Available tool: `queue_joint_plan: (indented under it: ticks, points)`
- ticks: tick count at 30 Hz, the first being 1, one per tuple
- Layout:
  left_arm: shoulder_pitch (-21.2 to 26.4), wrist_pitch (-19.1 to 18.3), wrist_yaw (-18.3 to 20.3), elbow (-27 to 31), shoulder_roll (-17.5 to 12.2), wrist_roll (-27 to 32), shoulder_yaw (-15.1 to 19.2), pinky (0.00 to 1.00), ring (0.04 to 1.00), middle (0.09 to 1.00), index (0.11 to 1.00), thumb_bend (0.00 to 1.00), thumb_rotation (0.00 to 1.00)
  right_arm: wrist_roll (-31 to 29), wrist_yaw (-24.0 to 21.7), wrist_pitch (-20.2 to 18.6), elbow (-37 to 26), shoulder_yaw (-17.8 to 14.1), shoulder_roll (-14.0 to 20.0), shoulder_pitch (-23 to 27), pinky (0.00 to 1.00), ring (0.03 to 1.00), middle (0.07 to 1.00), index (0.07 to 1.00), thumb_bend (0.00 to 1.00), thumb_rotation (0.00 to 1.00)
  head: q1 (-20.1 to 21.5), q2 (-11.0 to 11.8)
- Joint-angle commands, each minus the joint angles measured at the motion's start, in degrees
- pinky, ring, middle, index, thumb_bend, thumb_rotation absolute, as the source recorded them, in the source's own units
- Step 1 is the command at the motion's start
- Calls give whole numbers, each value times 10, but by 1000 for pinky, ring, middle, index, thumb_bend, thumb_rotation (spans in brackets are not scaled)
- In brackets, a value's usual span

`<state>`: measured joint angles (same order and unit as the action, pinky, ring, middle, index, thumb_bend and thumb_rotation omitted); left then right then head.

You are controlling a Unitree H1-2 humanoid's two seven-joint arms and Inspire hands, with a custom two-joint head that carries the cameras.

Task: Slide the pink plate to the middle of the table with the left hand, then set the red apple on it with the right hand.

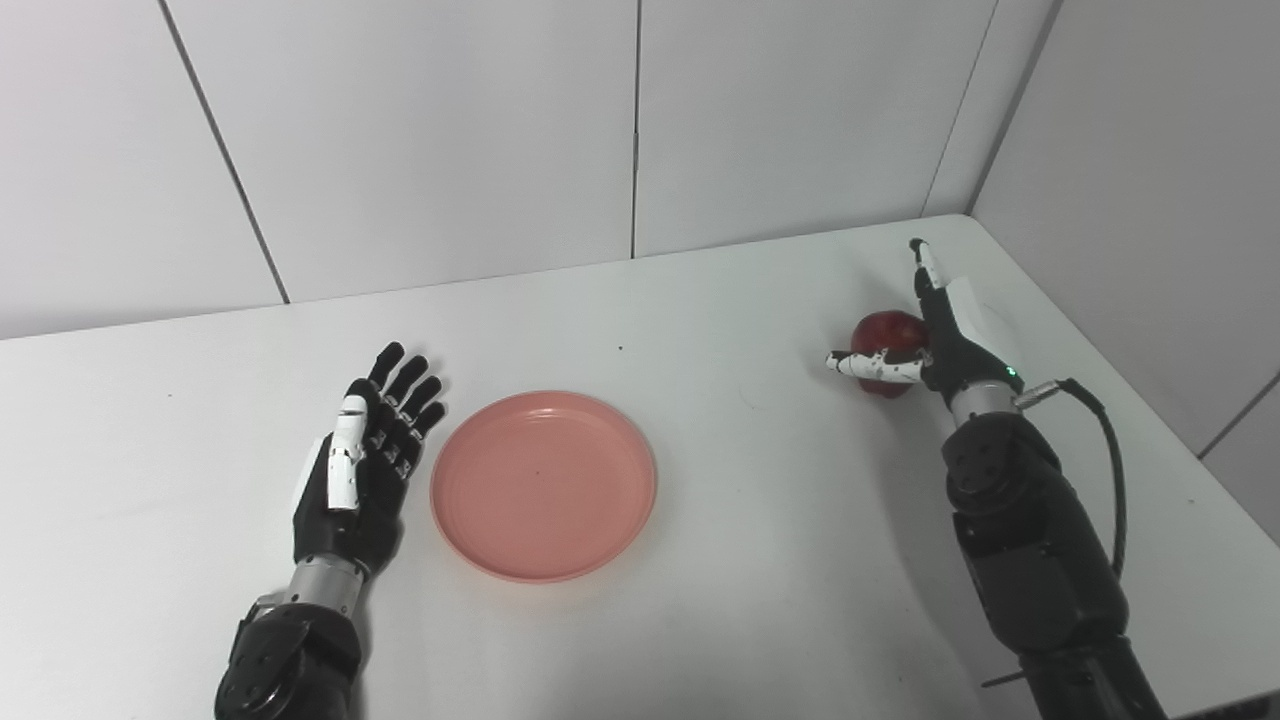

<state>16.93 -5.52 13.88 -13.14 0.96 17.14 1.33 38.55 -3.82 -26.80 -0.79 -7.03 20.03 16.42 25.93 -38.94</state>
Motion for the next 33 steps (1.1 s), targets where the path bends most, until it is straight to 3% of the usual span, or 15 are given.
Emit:
queue_joint_plan:
  ticks: [1,6,12,14,21,27,32,33]
  points:
    - [-21,-35,-13,-17,-4,-6,1,932,924,935,929,347,1000,-3,15,1,-13,-3,17,24,803,911,951,982,1000,271,0,0]
    - [-22,-39,-14,-15,-2,-1,3,937,926,936,928,344,1000,-7,8,0,-15,-3,19,24,804,899,934,941,1000,251,0,-1]
    - [-23,-46,-14,-9,-2,-3,3,938,928,938,929,346,1000,0,8,-1,-3,-1,18,28,663,787,843,888,1000,268,0,-2]
    - [-22,-44,-11,-12,-3,-1,3,943,931,940,931,346,1000,-1,5,-1,1,-5,16,32,565,701,760,887,1000,274,-1,-2]
    - [-23,-44,-13,-11,-3,-3,2,938,927,937,929,345,1000,-13,6,1,8,-1,21,38,696,777,809,809,997,244,-2,-2]
    - [-23,-43,-9,-13,-4,-1,3,944,932,943,934,350,1000,-26,15,14,18,9,34,38,584,649,690,694,943,160,-2,-3]
    - [-23,-44,-12,-11,-3,-3,2,940,927,939,932,350,1000,-19,6,1,24,26,49,38,510,554,598,595,873,82,-4,-3]
    - [-24,-44,-12,-10,-3,-3,2,941,928,940,933,350,1000,-14,2,0,25,29,53,38,506,545,588,544,702,109,-4,-3]
